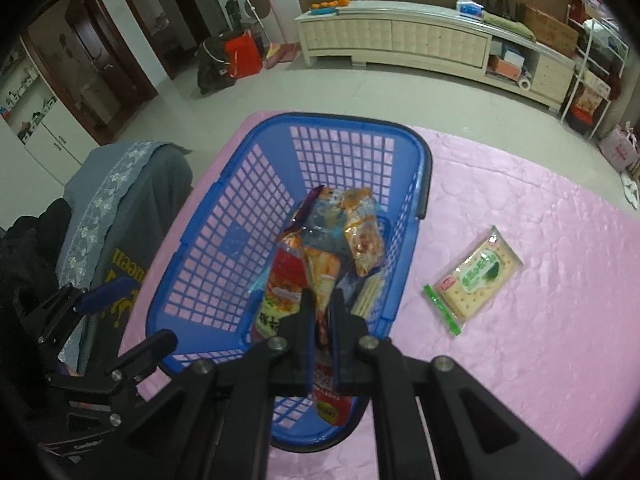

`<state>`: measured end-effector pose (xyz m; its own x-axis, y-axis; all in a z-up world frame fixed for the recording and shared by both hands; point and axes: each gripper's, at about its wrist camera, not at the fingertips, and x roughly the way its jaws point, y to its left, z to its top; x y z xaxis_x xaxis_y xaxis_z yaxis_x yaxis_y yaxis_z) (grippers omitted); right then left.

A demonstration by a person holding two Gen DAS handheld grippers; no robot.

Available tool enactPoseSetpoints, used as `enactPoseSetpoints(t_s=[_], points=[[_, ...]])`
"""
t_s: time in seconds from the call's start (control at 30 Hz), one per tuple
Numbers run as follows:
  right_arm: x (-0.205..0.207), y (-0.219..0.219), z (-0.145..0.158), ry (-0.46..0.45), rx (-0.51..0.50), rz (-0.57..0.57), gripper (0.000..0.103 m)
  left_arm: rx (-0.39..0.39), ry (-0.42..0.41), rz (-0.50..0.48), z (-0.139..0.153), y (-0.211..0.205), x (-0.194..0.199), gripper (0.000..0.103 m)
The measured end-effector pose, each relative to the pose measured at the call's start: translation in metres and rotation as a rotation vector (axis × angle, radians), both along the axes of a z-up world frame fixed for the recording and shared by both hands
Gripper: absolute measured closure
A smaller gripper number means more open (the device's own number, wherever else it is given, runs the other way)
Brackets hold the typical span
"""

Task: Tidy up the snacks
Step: 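Lift the small red packet with the right tool and carry it over the basket, then drop the red packet into the basket by opening the right tool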

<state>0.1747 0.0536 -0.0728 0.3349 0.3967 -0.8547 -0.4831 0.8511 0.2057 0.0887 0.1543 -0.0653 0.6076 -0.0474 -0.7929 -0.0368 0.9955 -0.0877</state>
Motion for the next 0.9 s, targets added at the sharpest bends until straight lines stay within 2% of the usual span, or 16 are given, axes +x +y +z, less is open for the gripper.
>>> enactPoseSetpoints(t_s=[0.13,0.23,0.4,0.53,0.63,0.7,0.77,0.9], points=[[0.001,-0.002,-0.002,0.000,-0.004,-0.014,0.090,-0.005,0.001,0.004,0.002,0.000,-0.003,0.031],[0.003,-0.006,-0.004,0.034,0.026,-0.023,0.082,0.003,-0.001,0.002,0.004,-0.002,-0.004,0.031],[0.001,-0.012,-0.005,0.036,0.016,-0.030,0.069,0.006,-0.007,-0.002,0.006,-0.008,-0.006,0.031],[-0.002,-0.020,0.000,0.035,0.024,-0.038,0.066,0.009,-0.026,-0.001,0.012,-0.013,-0.009,0.031],[-0.007,-0.022,0.003,0.038,0.024,-0.008,0.057,0.005,-0.047,-0.018,0.019,-0.017,-0.011,0.031],[-0.012,-0.021,0.007,0.023,0.014,0.018,0.042,0.002,-0.058,-0.016,0.023,-0.019,-0.010,0.031],[-0.016,-0.023,0.013,-0.001,0.013,0.025,0.033,0.003,-0.072,-0.020,0.027,-0.023,-0.011,0.031],[-0.020,-0.034,0.024,-0.014,0.043,0.021,0.023,0.021,-0.086,-0.031,0.033,-0.030,-0.010,0.031]])
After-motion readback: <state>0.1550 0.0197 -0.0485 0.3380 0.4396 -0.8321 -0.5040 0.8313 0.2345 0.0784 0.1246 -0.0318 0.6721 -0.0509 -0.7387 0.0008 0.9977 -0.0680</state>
